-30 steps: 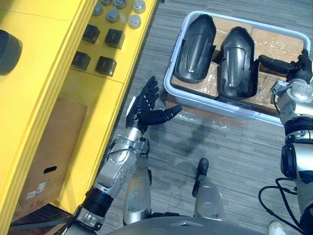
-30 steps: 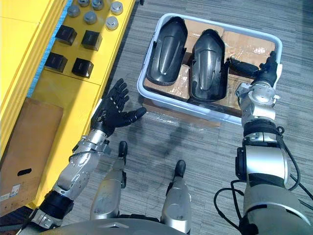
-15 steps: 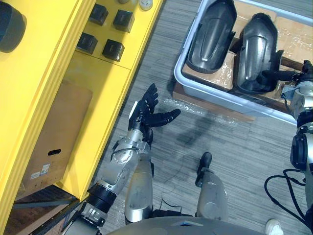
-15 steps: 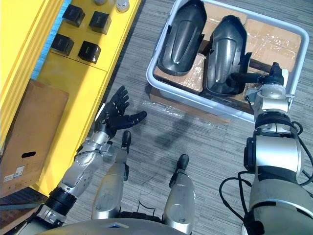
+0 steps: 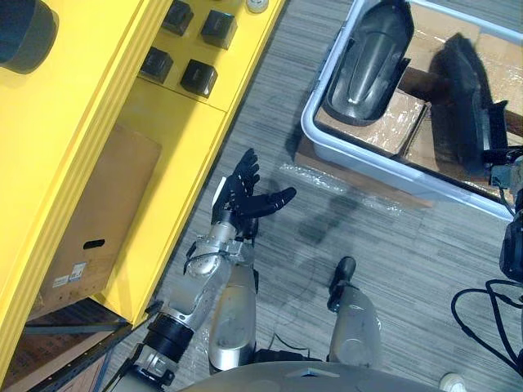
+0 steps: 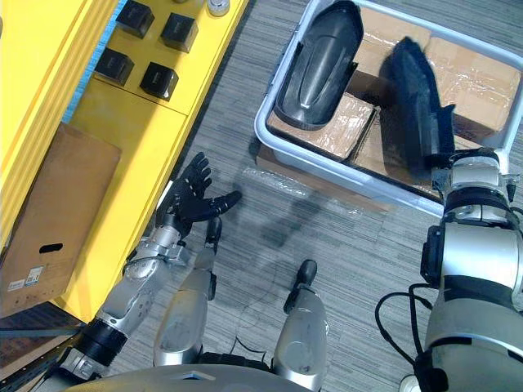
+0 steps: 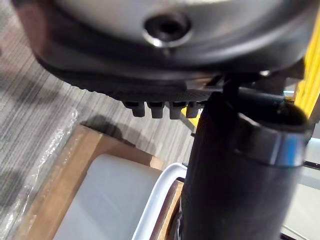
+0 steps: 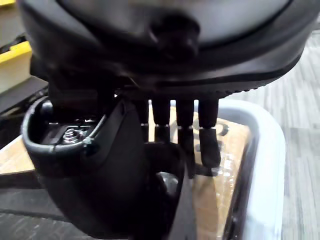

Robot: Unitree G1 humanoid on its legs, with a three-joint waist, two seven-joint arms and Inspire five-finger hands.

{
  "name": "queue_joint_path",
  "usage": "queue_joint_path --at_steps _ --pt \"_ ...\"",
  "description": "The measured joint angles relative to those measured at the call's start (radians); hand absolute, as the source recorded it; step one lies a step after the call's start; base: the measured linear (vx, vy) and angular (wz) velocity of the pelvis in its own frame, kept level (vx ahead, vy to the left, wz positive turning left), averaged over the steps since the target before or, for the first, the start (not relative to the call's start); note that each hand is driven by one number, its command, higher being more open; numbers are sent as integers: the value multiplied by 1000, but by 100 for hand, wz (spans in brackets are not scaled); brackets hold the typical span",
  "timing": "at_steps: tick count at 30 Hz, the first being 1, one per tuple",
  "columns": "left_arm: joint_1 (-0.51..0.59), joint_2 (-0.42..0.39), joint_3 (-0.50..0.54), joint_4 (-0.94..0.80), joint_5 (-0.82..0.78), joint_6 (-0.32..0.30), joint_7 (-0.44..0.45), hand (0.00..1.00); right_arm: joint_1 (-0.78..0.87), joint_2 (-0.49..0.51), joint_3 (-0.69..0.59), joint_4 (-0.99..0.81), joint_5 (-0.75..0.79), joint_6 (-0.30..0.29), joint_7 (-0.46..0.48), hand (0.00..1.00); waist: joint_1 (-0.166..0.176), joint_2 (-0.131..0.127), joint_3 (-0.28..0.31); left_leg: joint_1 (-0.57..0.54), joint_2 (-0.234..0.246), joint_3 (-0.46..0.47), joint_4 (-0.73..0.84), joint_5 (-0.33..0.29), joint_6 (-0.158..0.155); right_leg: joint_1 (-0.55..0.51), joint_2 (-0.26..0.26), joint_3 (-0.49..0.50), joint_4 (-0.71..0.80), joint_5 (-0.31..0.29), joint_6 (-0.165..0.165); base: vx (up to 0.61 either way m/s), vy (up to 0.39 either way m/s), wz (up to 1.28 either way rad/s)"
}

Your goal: Walk over and take three plastic housings, then place them on the shelf

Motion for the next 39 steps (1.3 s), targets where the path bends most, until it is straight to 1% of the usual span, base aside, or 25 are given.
queue_joint_path --at_steps 4,5,8,9,11,12,13,15,16,18,19,21,23,24,25,27,29,31,32,33,34,35,36,37,39 --pt "35 2 16 -6 0 0 1 100 11 0 -40 11 13 49 -26 0 -1 -3 2 19 0 7 -1 1 1 17 0 2 -5 0 0 -13 -55 -2" --pt "48 4 28 -13 0 0 0 100 13 0 -57 21 34 62 -55 0 -5 -3 2 24 1 9 -2 0 0 17 0 2 -7 -1 -1 -27 -49 -3" --pt "75 20 46 -56 -1 0 -3 100 41 0 -132 29 98 58 -106 0 -13 -11 7 30 3 14 -7 1 1 22 2 7 -7 0 -1 -2 -46 -6" --pt "79 26 49 -68 -1 0 -5 100 74 0 -166 32 146 35 -129 0 -15 -18 11 43 3 21 -7 1 1 32 1 14 -9 1 0 7 -47 -7" --pt "83 26 53 -80 -1 0 -6 100 99 0 -187 38 189 -4 -161 0 -22 -21 13 53 2 22 -8 1 0 42 1 14 -13 1 0 0 -49 -4" --pt "93 26 53 -92 0 -1 -11 100 112 0 -194 39 211 -62 -200 0 -31 -21 13 57 3 24 -8 0 0 49 3 14 -25 4 4 -10 -41 -4" --pt "96 26 53 -98 1 -1 -14 100 113 0 -194 39 211 -86 -217 0 -34 -22 14 58 4 28 -8 0 0 50 3 15 -28 5 4 -16 -38 -7" --pt "110 27 52 -129 2 -1 -22 100 130 0 -190 23 208 -175 -274 0 -47 -26 16 63 6 36 -9 -3 3 60 6 17 -44 12 7 -7 -37 -6" --pt "110 28 52 -136 2 -1 -22 100 136 0 -189 15 207 -197 -288 0 -50 -28 18 67 6 38 -9 -6 5 67 7 17 -51 15 8 11 -39 -6" --pt "128 50 54 -170 1 -1 -33 100 212 0 -171 -123 201 -265 -343 0 -58 -36 21 92 8 49 -9 -15 3 98 11 21 -80 27 10 38 -39 -9" --pt "132 58 55 -180 1 -1 -38 100 234 0 -159 -166 197 -286 -362 0 -62 -38 22 99 8 51 -9 -17 5 107 11 21 -86 29 11 55 -38 -7" --pt "141 72 70 -222 -2 0 -67 100 310 0 -148 -346 186 -349 -413 0 -77 -40 21 125 7 60 -9 -25 5 140 12 22 -106 31 13 51 -38 -4" --pt "135 71 73 -262 -41 0 -104 100 388 9 -133 -483 113 -397 -445 0 -85 -45 16 145 7 65 -10 -35 7 166 14 22 -124 32 13 49 -43 -3" --pt "134 71 73 -274 -55 1 -118 100 413 21 -133 -523 93 -410 -455 0 -88 -49 12 150 8 67 -10 -37 7 174 16 22 -133 34 14 62 -51 -7" --pt "132 71 72 -285 -75 4 -142 100 451 51 -133 -575 67 -429 -471 0 -92 -61 2 160 11 73 -10 -41 7 185 19 24 -142 35 14 69 -48 -9" --pt "112 66 63 -289 -154 59 -194 100 542 174 -134 -692 26 -468 -490 0 -109 -98 -62 170 17 103 -11 -52 4 197 26 35 -172 40 14 98 -52 -19" --pt "75 50 39 -285 -205 116 -211 100 614 256 -126 -788 -5 -485 -490 0 -116 -118 -95 198 18 129 -11 -62 4 222 26 51 -191 44 15 98 -36 -26" --pt "34 27 13 -273 -274 179 -233 100 673 323 -111 -880 -70 -489 -490 0 -124 -124 -139 216 19 157 -12 -67 3 233 26 69 -210 52 16 58 -22 -26" --pt "22 17 6 -266 -292 195 -236 100 684 339 -101 -908 -83 -488 -490 0 -127 -123 -145 225 19 166 -12 -67 3 242 27 72 -217 57 16 34 -16 -25" --pt "0 -6 1 -252 -339 228 -234 100 695 365 -78 -958 -117 -488 -489 0 -141 -123 -151 248 20 180 -14 -68 2 259 27 74 -221 61 16 4 -22 -27" --pt "-28 -30 -17 -217 -387 257 -219 100 722 380 -57 -1002 -143 -488 -489 0 -141 -120 -180 256 26 196 -16 -80 -1 261 31 81 -228 62 15 -6 -22 -29" --pt "-38 -43 -25 -197 -403 269 -209 100 729 390 -46 -1016 -156 -488 -489 0 -140 -120 -195 261 31 205 -16 -85 -2 263 35 87 -234 65 13 -24 -21 -35" --pt "-67 -69 -50 -131 -459 298 -182 100 748 411 -25 -1058 -158 -488 -488 0 -143 -123 -232 267 39 216 -16 -86 -4 264 43 98 -245 71 8 -12 -31 -26" --pt "-81 -81 -62 -94 -481 315 -168 100 759 417 -15 -1081 -159 -488 -488 0 -146 -124 -250 269 44 220 -16 -87 -5 267 48 100 -253 76 6 -16 -36 -24" --pt "-101 -99 -72 -28 -566 354 -134 100 759 429 4 -1110 -176 -489 -487 0 -147 -129 -259 292 54 231 -16 -91 -10 280 57 112 -254 78 4 -38 -35 -19"
